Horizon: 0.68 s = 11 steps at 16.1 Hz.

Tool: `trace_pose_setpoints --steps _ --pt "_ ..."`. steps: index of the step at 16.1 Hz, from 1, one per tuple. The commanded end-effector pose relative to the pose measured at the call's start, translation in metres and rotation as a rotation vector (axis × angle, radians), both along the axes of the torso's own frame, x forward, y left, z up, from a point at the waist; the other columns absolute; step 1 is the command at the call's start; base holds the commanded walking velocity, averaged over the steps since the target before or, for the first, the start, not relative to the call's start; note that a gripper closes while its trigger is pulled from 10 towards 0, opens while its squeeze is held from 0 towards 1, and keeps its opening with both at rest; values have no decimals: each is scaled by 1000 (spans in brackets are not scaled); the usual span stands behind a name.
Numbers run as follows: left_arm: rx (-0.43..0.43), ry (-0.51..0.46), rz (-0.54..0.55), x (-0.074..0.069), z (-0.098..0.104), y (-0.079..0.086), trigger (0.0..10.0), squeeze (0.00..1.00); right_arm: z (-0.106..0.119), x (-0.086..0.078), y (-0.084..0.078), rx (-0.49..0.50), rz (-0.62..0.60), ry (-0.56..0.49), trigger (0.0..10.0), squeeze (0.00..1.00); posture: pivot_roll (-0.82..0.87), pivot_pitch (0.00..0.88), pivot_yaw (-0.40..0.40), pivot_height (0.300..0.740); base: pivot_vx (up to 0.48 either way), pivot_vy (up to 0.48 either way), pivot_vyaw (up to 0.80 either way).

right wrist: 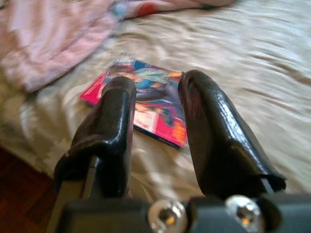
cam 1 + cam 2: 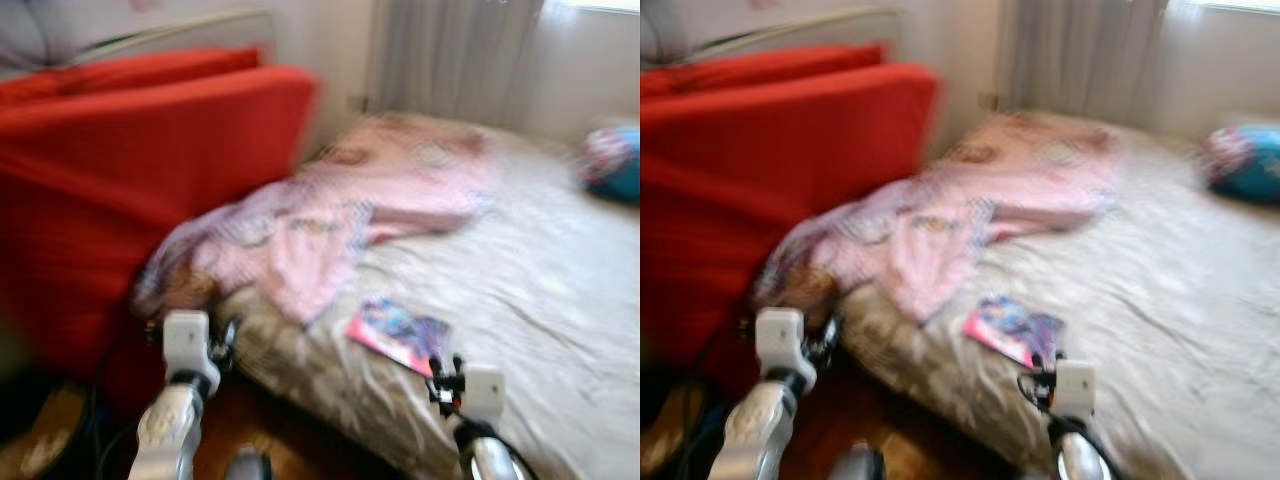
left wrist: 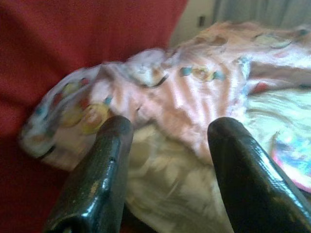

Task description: Clean up the room

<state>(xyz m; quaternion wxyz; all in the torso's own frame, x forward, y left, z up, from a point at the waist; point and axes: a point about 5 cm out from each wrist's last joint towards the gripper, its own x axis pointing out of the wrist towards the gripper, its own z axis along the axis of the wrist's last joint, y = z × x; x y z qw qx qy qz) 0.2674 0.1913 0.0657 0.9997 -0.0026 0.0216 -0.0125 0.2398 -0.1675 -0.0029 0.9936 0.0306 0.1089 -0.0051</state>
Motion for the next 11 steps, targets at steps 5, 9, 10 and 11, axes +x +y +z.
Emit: trace_pose_setpoints --steps 5,9,10,11 --pt "-23 44 15 -2 -6 3 10000 0 0 0 7 -10 51 -2 10000 0 10 0 18 637 0 0 160" --pt "-31 48 11 -2 -6 3 10000 0 0 0 10 17 58 -1 10000 0 9 0 18 637 62 0 514" --pt "-32 48 10 -2 -6 3 10000 0 0 0 9 22 56 0 10000 0 10 0 18 637 0 0 0" --pt "-33 48 9 -2 -6 2 10000 0 0 0 9 19 56 -1 10000 0 12 0 18 637 262 0 0"
